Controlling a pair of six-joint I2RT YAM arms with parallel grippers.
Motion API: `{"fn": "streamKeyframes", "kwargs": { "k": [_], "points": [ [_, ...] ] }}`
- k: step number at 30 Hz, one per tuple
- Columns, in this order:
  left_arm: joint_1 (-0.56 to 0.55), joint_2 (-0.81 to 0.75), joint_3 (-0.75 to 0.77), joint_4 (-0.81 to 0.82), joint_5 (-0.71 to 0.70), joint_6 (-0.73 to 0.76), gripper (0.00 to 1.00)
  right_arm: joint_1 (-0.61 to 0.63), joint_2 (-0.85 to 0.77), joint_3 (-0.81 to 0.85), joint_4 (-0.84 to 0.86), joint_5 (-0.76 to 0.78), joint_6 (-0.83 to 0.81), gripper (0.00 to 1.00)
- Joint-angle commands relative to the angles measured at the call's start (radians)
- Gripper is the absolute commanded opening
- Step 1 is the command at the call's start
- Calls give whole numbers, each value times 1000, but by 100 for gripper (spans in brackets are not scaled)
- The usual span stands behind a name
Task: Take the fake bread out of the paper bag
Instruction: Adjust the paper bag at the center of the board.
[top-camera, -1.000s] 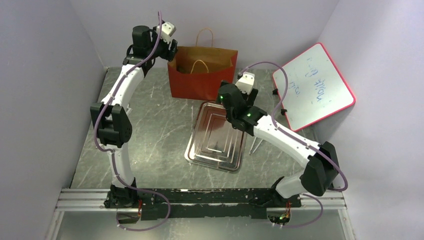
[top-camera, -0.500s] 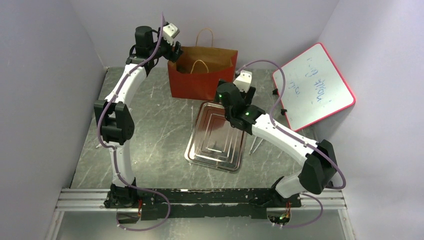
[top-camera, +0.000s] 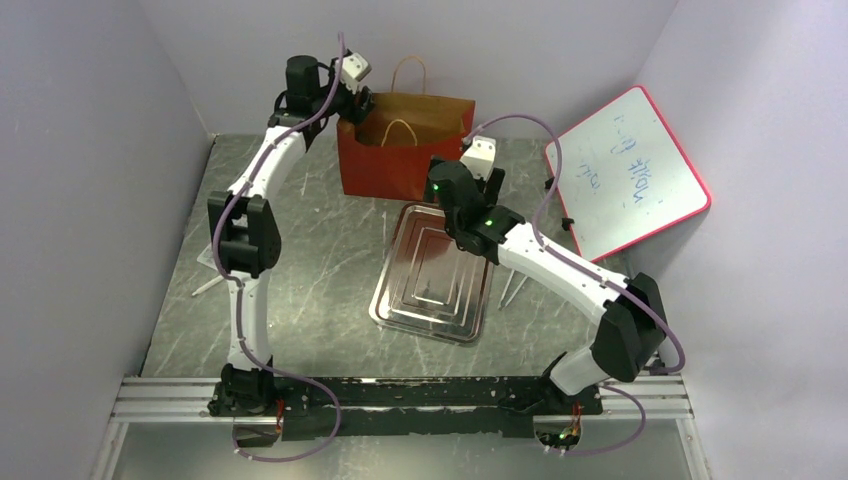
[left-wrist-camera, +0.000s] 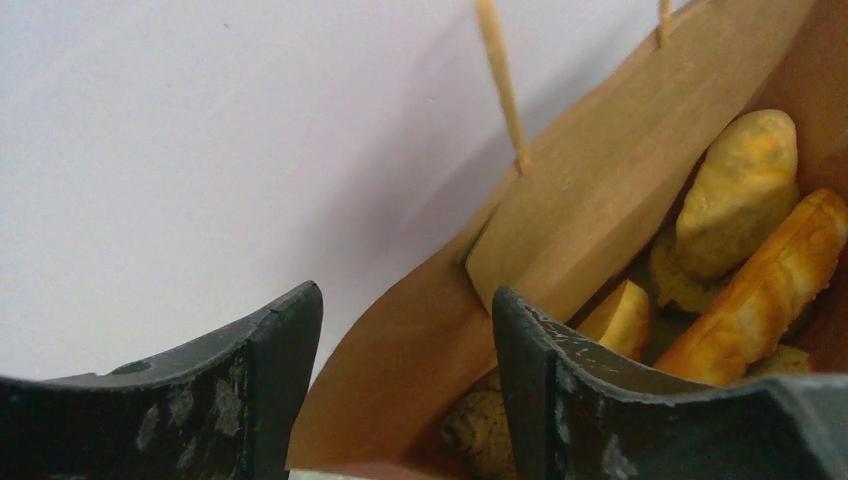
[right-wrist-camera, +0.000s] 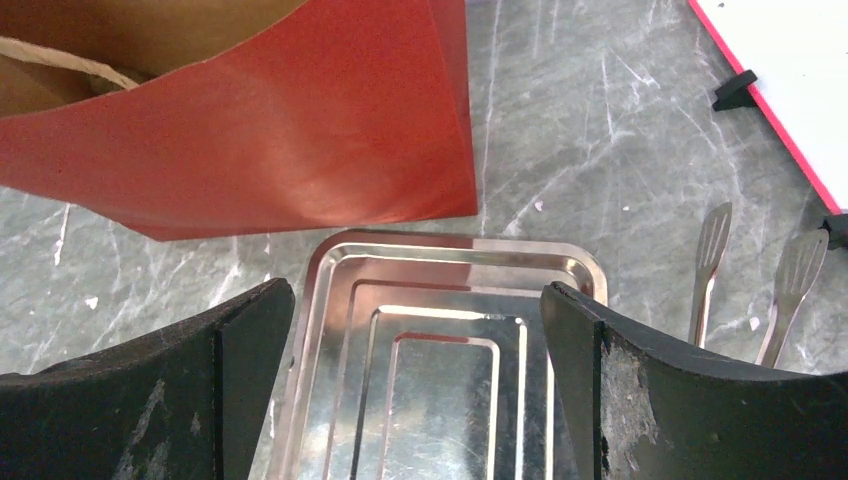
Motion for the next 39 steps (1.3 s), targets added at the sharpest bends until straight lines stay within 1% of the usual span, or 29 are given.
{"fn": "streamKeyframes", "kwargs": {
  "k": [1, 4, 7, 8, 9, 10, 15, 22, 24, 30, 39],
  "points": [
    [-16, 44, 59, 28, 60, -2, 62, 0, 1, 20, 18, 0, -21, 100],
    [-19, 59, 62, 34, 52, -14, 43, 0, -1, 17, 16, 3, -22, 100],
    [-20, 55, 50, 23, 40, -15, 33, 0, -8, 11, 18, 3, -20, 100],
    [-20, 51, 43, 16, 33, -11, 24, 0, -10, 10, 17, 3, -17, 100],
    [-20, 41, 33, 13, 26, -11, 10, 1, -15, 7, 17, 3, -15, 100],
    [-20, 32, 20, 11, 18, -13, 7, 0, -18, 5, 16, 4, -12, 100],
    [-18, -28, -23, -7, 2, -2, 7, 2, -44, 2, 3, -1, 1, 100],
    [-18, -116, -88, -1, -46, -36, 7, 16, -92, -18, -2, 15, 15, 100],
    [-19, -158, -135, 14, -68, -53, 7, 18, -93, -22, -6, 23, 21, 100],
    [-47, -320, -365, 84, -160, -69, 7, 24, -91, -18, -10, 31, 52, 100],
    [-134, -446, -542, 110, -227, -48, 7, 27, -111, 42, -95, 123, 212, 100]
  ]
}}
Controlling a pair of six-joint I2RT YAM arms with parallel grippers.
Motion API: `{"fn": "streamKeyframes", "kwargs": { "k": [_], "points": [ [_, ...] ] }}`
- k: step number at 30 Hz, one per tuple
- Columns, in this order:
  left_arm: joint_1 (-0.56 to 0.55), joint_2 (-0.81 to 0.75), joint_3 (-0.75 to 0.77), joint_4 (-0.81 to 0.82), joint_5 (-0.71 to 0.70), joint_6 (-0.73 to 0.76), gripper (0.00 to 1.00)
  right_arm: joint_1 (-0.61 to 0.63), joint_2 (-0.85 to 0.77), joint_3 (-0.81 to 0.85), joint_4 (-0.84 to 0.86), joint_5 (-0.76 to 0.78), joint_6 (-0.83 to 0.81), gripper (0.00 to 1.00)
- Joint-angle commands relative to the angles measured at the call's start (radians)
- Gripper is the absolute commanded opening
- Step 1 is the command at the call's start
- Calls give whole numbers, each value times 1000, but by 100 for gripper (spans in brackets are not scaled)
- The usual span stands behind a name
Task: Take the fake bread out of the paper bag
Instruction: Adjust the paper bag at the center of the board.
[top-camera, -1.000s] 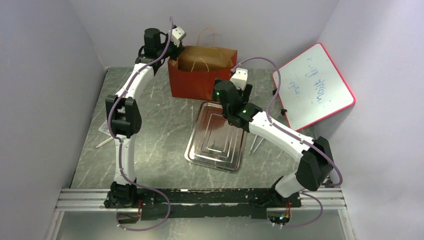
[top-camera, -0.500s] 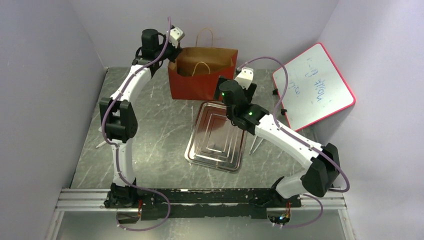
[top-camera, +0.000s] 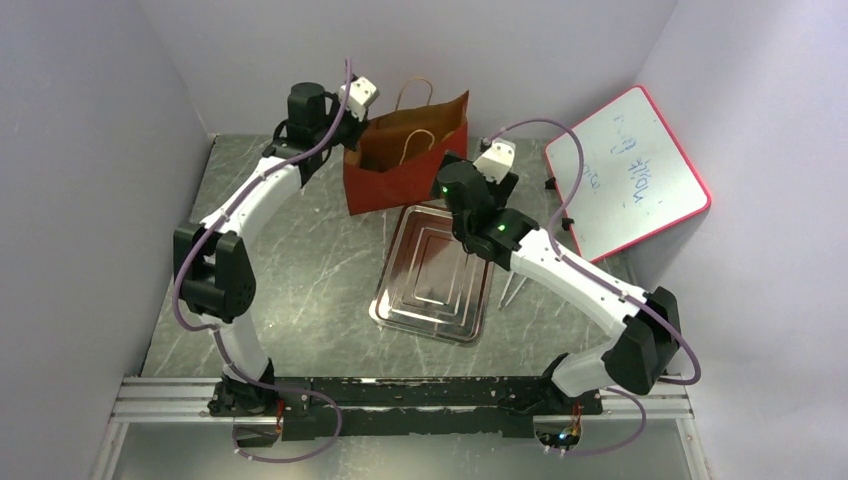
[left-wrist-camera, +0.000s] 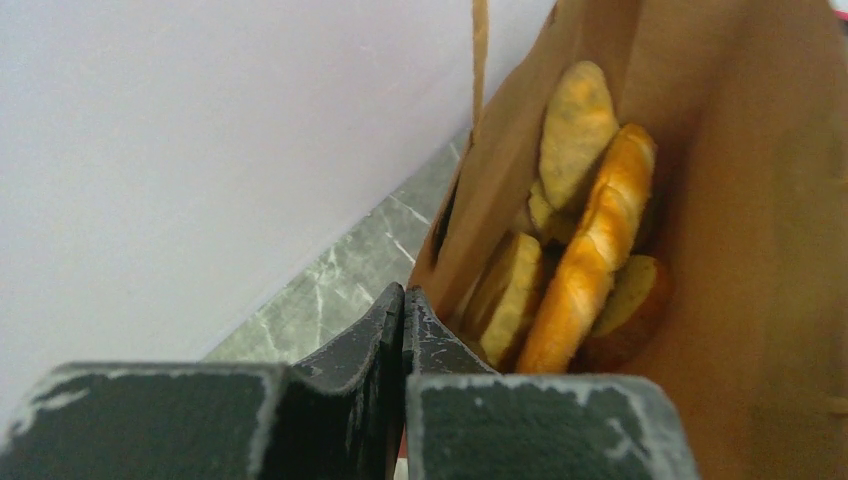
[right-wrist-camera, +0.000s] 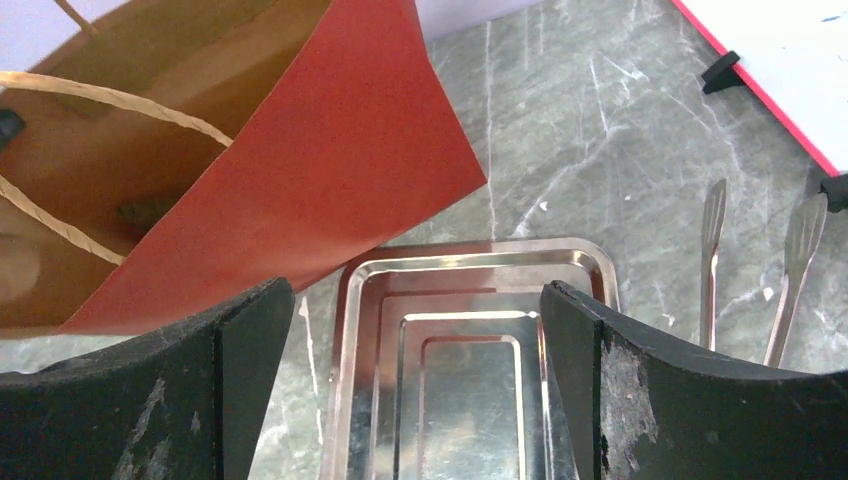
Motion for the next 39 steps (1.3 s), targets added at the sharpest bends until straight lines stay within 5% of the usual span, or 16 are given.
{"fn": "streamKeyframes", "kwargs": {
  "k": [1, 12, 25, 39],
  "points": [
    [-49, -73, -69, 64, -51, 5, 7, 5, -34, 57, -81, 75, 124, 100],
    [-83, -154, -179, 108, -90, 1, 7, -2, -144, 71, -219, 135, 299, 100],
    [-87, -292, -331, 168, -95, -24, 7, -70, 30, 183, -301, -58, 425, 100],
    [-91, -342, -383, 180, -76, -37, 7, -74, 37, 54, -260, -95, 492, 100]
  ]
}}
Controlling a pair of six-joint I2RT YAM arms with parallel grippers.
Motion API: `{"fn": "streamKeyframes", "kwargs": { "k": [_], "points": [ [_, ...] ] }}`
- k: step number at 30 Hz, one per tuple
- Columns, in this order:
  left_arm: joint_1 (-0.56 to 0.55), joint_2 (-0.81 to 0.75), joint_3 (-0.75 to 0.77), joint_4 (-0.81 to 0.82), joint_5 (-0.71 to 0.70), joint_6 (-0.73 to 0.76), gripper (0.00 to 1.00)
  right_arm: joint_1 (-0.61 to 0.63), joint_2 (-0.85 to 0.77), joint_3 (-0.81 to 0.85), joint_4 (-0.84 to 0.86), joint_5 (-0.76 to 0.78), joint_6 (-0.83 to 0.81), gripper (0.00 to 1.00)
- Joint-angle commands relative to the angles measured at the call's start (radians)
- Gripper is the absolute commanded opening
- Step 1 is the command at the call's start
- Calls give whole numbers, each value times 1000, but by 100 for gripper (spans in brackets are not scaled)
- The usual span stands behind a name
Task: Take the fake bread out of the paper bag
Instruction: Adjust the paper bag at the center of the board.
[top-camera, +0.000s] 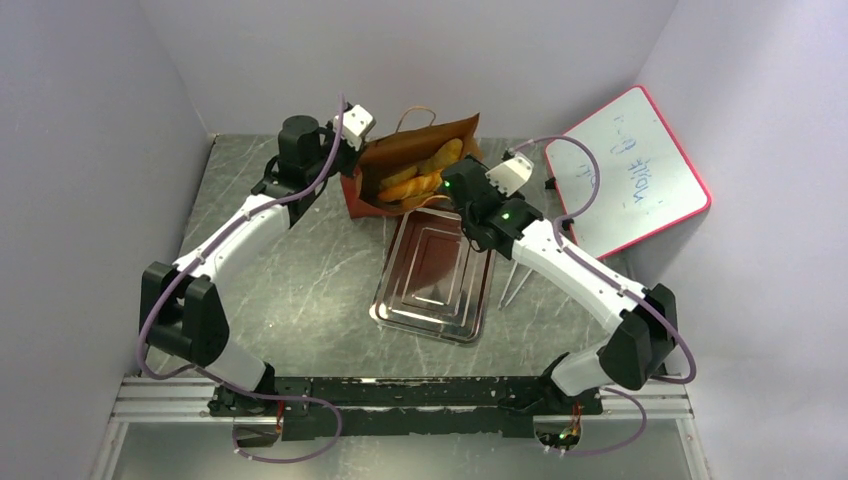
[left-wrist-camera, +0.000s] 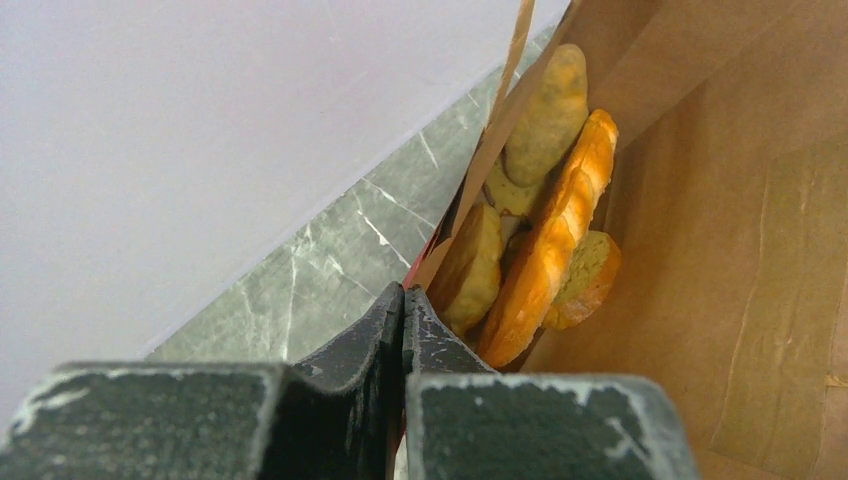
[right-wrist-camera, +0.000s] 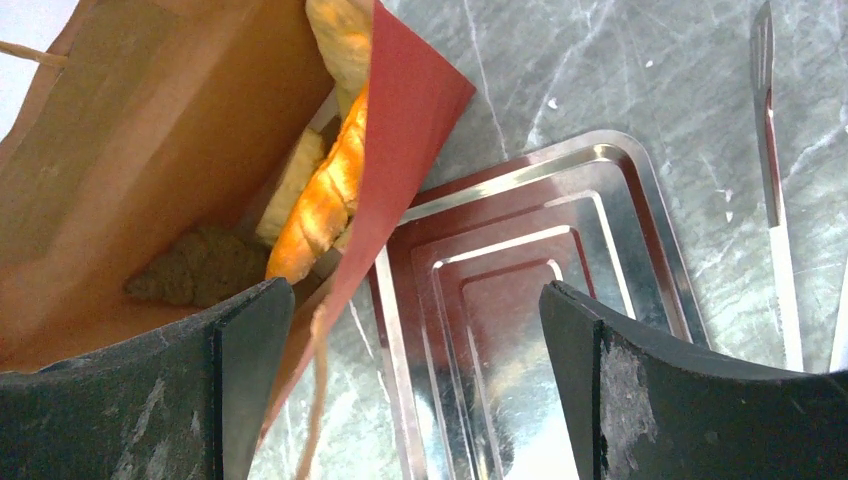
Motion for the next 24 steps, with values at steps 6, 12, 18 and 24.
{"fn": "streamKeyframes", "kwargs": {
  "k": [6, 12, 18, 24],
  "points": [
    [-13, -68, -33, 45, -1, -4, 7, -40, 42, -5, 92, -41, 15, 100],
    [-14, -100, -56, 60, -27, -14, 7, -76, 73, -73, 144, -135, 39, 100],
    [-17, -113, -75, 58, -57, -12, 7, -110, 84, -164, 240, -182, 76, 90],
    [-19, -136, -89, 60, -105, -20, 7, -151, 96, -209, 338, -239, 59, 33]
  ]
}}
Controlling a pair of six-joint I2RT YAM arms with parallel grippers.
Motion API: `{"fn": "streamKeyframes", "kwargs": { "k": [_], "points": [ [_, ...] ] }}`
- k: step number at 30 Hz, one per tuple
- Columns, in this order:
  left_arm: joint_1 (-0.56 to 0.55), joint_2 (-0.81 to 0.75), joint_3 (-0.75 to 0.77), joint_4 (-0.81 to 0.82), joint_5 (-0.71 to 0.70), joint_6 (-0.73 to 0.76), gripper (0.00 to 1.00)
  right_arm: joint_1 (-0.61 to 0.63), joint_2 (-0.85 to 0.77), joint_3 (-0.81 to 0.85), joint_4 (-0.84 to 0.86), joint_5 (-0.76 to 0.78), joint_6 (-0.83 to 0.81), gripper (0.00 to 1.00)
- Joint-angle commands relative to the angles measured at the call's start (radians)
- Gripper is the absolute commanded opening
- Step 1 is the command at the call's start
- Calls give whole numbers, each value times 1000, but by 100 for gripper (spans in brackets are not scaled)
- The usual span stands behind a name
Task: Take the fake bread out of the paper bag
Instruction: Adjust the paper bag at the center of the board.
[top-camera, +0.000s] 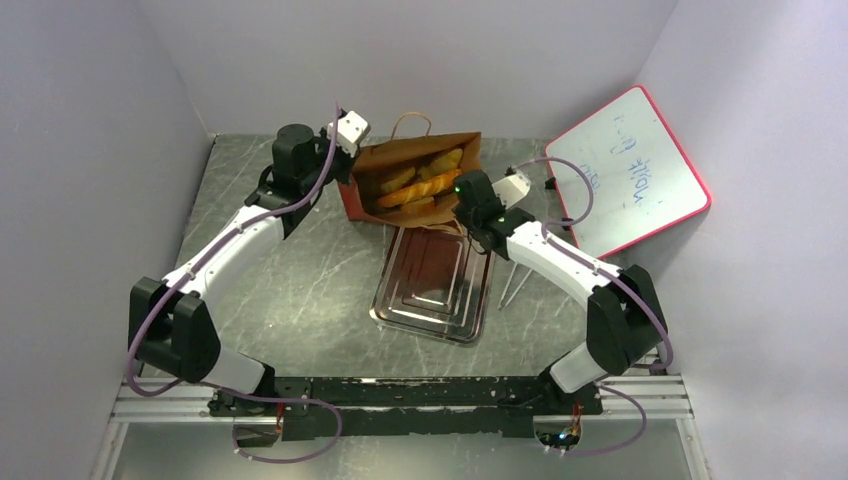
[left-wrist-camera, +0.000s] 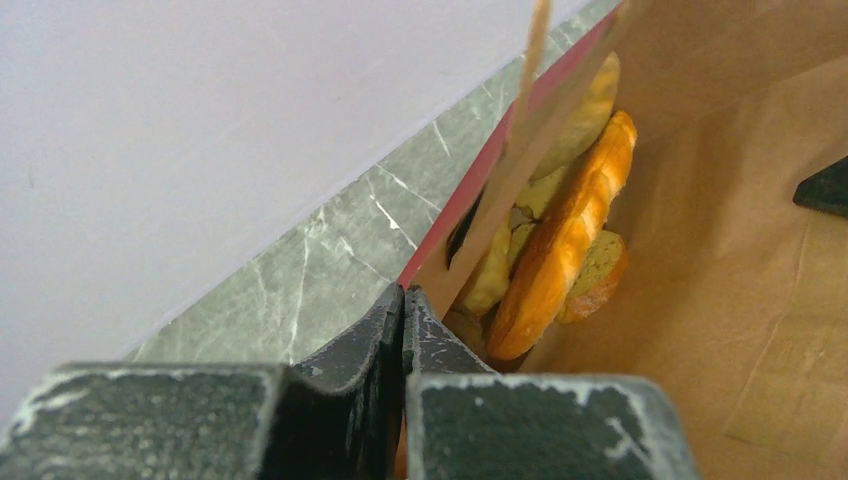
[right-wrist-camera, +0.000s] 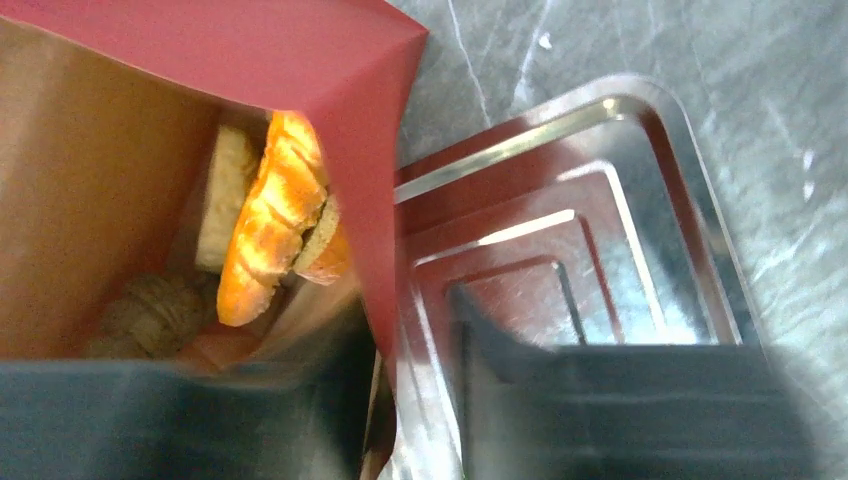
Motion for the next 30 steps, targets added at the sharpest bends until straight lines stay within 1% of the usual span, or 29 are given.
{"fn": "streamKeyframes", "kwargs": {
  "k": [1, 2, 3, 7, 11, 17, 18, 21, 26, 30],
  "points": [
    [-10, -55, -15, 56, -68, -18, 7, -37, 15, -15, 116, -54, -1, 12],
    [-10, -62, -20, 54, -76, -18, 7, -45, 22, -17, 131, -73, -10, 2],
    [-10, -70, -25, 51, -88, -20, 7, -55, 29, -17, 147, -93, -18, 0],
    [-10, -116, -64, 48, -147, -34, 7, -83, 78, 2, 219, -187, -67, 0],
    [-10, -172, -108, 46, -200, -56, 7, -84, 136, 47, 265, -269, -122, 0],
    [-12, -206, -106, -13, -195, -72, 7, -83, 188, 68, 317, -371, -154, 0],
    [-12, -201, -92, -28, -188, -73, 8, -84, 192, 70, 325, -383, -159, 0],
    [-17, -170, -36, -89, -165, -73, 16, -74, 200, 86, 336, -402, -172, 0],
    [-32, -128, 34, -172, -134, -69, 26, -41, 212, 127, 330, -395, -197, 0],
    [-38, -122, 47, -226, -119, -72, 28, -19, 222, 138, 335, -396, -196, 0]
  ]
}}
